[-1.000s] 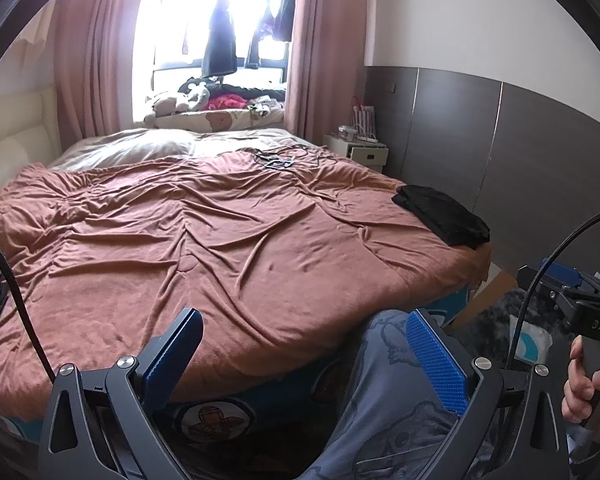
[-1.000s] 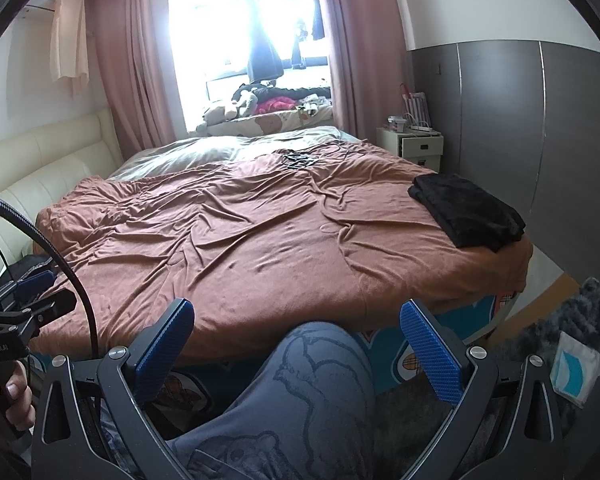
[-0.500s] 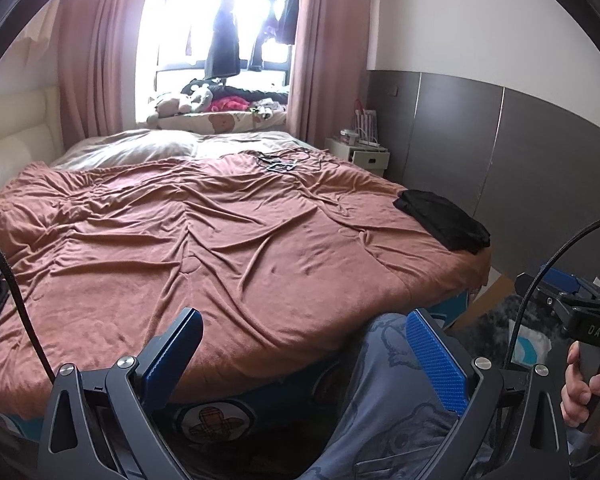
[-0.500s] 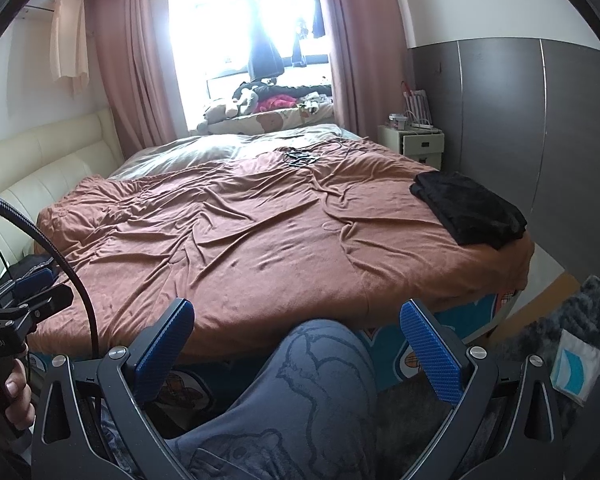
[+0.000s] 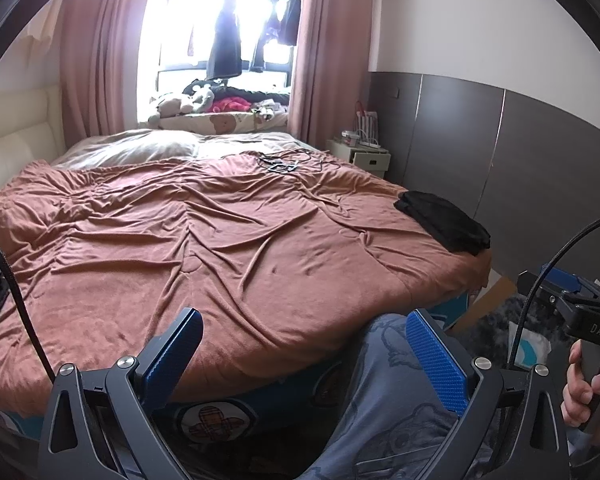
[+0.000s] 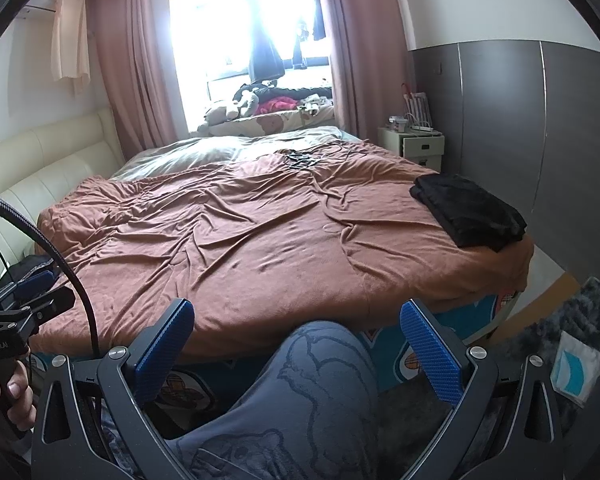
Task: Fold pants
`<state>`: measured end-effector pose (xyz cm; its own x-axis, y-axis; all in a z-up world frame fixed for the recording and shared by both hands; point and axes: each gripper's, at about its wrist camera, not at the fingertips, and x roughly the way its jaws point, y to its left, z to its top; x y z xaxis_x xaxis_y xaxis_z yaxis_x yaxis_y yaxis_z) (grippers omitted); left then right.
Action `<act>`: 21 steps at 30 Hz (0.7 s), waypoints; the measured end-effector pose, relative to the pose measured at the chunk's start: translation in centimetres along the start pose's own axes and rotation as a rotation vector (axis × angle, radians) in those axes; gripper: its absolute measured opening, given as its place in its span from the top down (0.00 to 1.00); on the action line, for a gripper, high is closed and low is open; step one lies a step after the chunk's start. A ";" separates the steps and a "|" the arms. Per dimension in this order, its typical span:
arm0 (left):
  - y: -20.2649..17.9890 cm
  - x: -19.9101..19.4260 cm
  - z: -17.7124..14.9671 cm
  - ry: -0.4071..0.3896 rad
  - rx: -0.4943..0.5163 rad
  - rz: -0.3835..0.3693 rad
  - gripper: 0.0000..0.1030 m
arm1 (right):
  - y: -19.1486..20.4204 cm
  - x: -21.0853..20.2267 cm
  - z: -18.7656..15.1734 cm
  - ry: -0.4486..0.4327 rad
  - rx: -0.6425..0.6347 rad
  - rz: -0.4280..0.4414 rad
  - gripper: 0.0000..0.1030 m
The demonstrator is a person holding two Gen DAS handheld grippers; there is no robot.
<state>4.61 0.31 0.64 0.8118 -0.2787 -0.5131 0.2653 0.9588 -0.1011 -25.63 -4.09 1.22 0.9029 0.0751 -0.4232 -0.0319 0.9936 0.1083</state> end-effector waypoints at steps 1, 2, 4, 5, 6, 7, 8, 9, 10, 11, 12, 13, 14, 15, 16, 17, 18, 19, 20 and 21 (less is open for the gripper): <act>0.0 0.0 0.0 0.000 0.000 0.001 0.00 | 0.0 0.0 0.0 -0.001 -0.001 0.000 0.00; -0.1 0.0 0.0 0.000 0.001 0.001 0.00 | 0.0 0.0 0.0 -0.001 -0.001 -0.001 0.00; 0.0 0.0 0.0 0.000 -0.001 0.001 0.00 | 0.0 -0.1 0.0 -0.001 -0.002 0.000 0.00; 0.0 0.0 0.0 0.000 -0.002 0.000 0.00 | 0.0 -0.1 0.0 -0.001 -0.001 0.000 0.00; 0.0 0.0 -0.1 0.001 -0.004 -0.003 0.00 | 0.0 -0.1 0.0 0.000 -0.001 0.001 0.00; 0.0 0.0 -0.1 0.002 -0.007 -0.006 0.00 | 0.0 -0.1 0.0 0.000 -0.001 0.001 0.00; 0.0 -0.1 -0.2 0.001 -0.010 -0.011 0.00 | 0.0 -0.1 0.0 -0.001 -0.002 -0.001 0.00; 0.0 -0.2 -0.2 -0.001 -0.014 -0.018 0.00 | 0.0 -0.1 0.0 -0.002 -0.003 -0.001 0.00; 0.0 -0.2 -0.2 -0.002 -0.015 -0.021 0.00 | 0.0 -0.2 0.0 -0.003 -0.004 -0.001 0.00; 0.0 -0.3 -0.2 -0.006 -0.017 -0.018 0.00 | 0.0 -0.1 0.0 -0.003 -0.003 -0.001 0.00; 0.0 -0.4 -0.2 -0.007 -0.017 -0.011 0.00 | 0.0 -0.2 0.0 -0.004 -0.003 0.000 0.00; -0.1 -0.4 -0.2 -0.007 -0.017 0.002 0.00 | 0.0 -0.2 0.0 -0.004 -0.004 0.000 0.00; -0.1 -0.4 -0.2 -0.009 -0.016 0.005 0.00 | 0.0 -0.2 0.0 -0.004 -0.007 0.001 0.00; -0.1 -0.4 -0.2 -0.010 -0.016 0.005 0.00 | 0.0 -0.2 0.0 -0.006 -0.010 0.000 0.00; -0.1 -0.4 -0.2 -0.009 -0.018 0.008 0.00 | 0.0 -0.2 -0.1 -0.005 -0.013 -0.003 0.00; -0.1 -0.4 -0.2 -0.009 -0.020 0.012 0.00 | 0.0 -0.1 -0.1 -0.003 -0.014 -0.003 0.00; -0.1 -0.4 -0.2 -0.010 -0.020 0.018 0.00 | 0.0 -0.1 -0.1 -0.002 -0.014 -0.001 0.00; -0.2 -0.4 -0.2 -0.011 -0.019 0.026 0.00 | -0.1 -0.1 -0.1 -0.002 -0.013 0.000 0.00; -0.2 -0.4 -0.2 -0.013 -0.018 0.033 0.00 | -0.1 0.0 0.0 -0.002 -0.013 -0.001 0.00; -0.2 -0.5 -0.2 -0.015 -0.018 0.037 0.00 | -0.1 0.0 0.0 -0.002 -0.014 -0.001 0.00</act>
<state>4.04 0.24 0.69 0.8287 -0.2439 -0.5038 0.2261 0.9692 -0.0974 -25.65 -4.16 1.27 0.9040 0.0740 -0.4212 -0.0371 0.9948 0.0953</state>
